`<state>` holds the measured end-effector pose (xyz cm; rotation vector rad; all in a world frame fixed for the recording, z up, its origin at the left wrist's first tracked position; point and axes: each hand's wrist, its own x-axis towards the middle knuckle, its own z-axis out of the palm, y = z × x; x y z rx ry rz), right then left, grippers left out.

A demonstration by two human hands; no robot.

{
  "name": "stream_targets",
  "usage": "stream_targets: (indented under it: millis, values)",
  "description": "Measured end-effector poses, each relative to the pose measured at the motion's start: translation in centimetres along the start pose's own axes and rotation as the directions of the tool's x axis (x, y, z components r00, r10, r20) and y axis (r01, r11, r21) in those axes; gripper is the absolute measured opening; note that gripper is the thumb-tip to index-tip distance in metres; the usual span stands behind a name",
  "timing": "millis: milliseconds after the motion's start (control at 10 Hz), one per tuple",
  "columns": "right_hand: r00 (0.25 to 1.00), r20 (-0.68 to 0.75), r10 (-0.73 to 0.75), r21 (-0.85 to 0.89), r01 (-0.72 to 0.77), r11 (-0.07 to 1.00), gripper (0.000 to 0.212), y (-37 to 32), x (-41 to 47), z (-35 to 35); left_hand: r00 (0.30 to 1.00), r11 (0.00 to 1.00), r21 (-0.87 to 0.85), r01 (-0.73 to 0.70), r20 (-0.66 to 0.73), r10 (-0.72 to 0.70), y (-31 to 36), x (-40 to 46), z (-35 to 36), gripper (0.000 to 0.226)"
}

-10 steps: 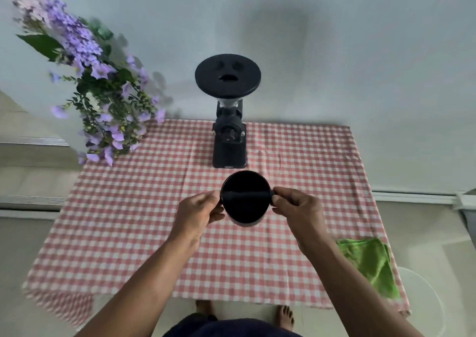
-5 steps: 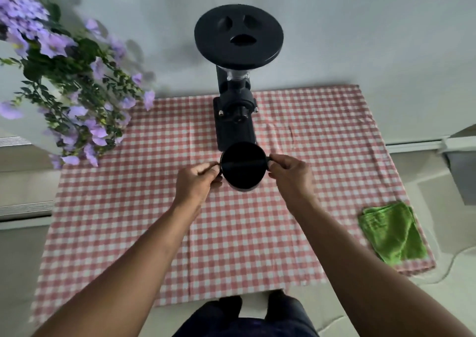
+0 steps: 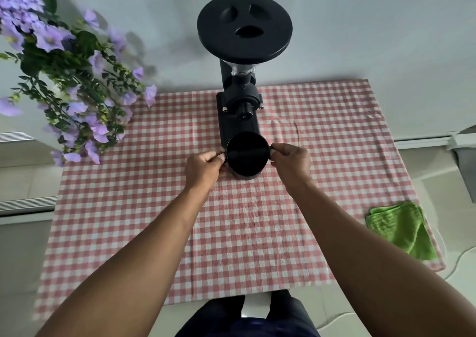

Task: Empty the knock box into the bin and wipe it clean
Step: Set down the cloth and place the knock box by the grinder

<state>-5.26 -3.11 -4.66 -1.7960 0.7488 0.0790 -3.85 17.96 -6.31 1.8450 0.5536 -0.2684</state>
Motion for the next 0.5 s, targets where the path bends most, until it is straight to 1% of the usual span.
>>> stream_targets:
  millis: [100, 200, 300, 400, 500]
  values:
    - [1.0, 0.007, -0.002, -0.023, 0.002, 1.0, 0.025, 0.0, 0.0, -0.1, 0.999, 0.999, 0.047, -0.019, -0.026, 0.02, 0.0, 0.1, 0.2, 0.036]
    - [1.0, 0.028, -0.014, -0.113, 0.017, 0.993, 0.025, -0.2, 0.2, -0.3, 0.998, 0.999, 0.052, -0.004, -0.058, 0.007, 0.2, 0.0, 0.5, 0.036]
    - [0.999, 0.04, -0.027, -0.182, 0.034, 0.983, 0.025, -0.6, 0.4, -0.4, 0.997, 1.0, 0.015, 0.021, -0.069, -0.02, 0.3, -0.3, 0.8, 0.033]
    - [0.998, 0.064, -0.004, -0.251, 0.02, 0.968, 0.03, -1.4, 0.0, -0.6, 0.996, 0.999, 0.008, 0.033, -0.089, -0.032, 0.8, -1.0, 0.8, 0.032]
    - [0.998, 0.061, 0.005, -0.248, 0.01, 0.969, 0.032, -0.6, -1.2, -0.9, 0.996, 0.999, 0.023, 0.043, -0.084, -0.041, 0.6, -1.6, 0.5, 0.035]
